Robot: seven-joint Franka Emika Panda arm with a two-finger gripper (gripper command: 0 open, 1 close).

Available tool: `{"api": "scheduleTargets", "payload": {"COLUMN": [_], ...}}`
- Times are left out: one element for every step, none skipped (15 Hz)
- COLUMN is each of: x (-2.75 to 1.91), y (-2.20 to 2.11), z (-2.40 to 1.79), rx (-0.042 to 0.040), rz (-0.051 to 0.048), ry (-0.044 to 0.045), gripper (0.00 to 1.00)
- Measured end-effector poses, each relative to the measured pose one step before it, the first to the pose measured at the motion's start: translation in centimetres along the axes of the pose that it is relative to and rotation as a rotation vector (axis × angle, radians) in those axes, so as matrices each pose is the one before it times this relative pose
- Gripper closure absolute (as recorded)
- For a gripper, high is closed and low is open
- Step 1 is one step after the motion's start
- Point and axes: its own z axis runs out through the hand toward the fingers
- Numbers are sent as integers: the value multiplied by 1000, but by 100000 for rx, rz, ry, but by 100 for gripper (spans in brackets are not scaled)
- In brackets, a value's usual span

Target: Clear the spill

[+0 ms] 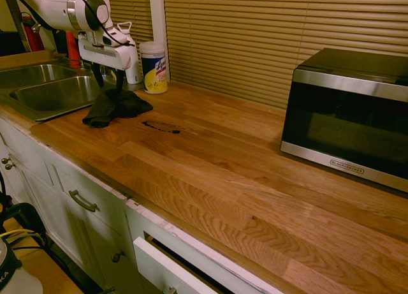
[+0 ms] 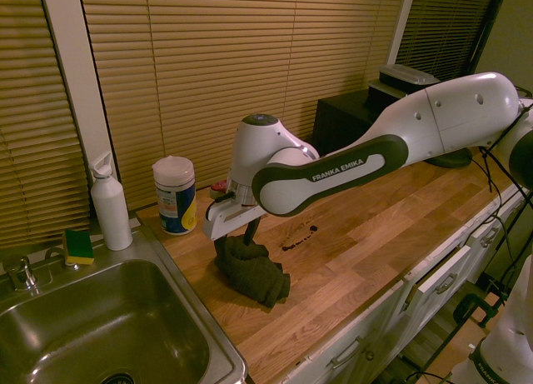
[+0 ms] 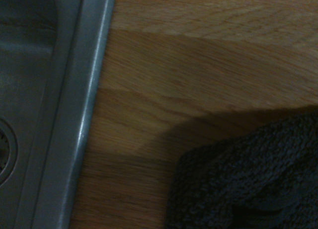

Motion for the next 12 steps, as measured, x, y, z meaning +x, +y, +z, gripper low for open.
{"api": "scheduleTargets", "payload": {"x": [288, 224, 210, 170, 119, 7, -69, -66, -59, -14, 48, 87], "y": [41, 103, 28, 4, -61, -173, -152, -174, -139, -80, -37, 44], "z": [579, 559, 530, 443, 427, 336, 269, 251, 263, 224, 85, 31], "rx": [-1075, -1170, -950, -659, -468, -449, -849, -832, -627, -602, -403, -351], "rz": [389, 397, 372, 267, 142, -57, -131, -157, -146, -47, 71, 171], "ry": [-344, -241, -210, -297, -311, -339, -407, -389, -310, -294, -119, -64], "gripper": [0, 0, 0, 100, 100, 100, 100, 100, 100, 100, 100, 100]}}
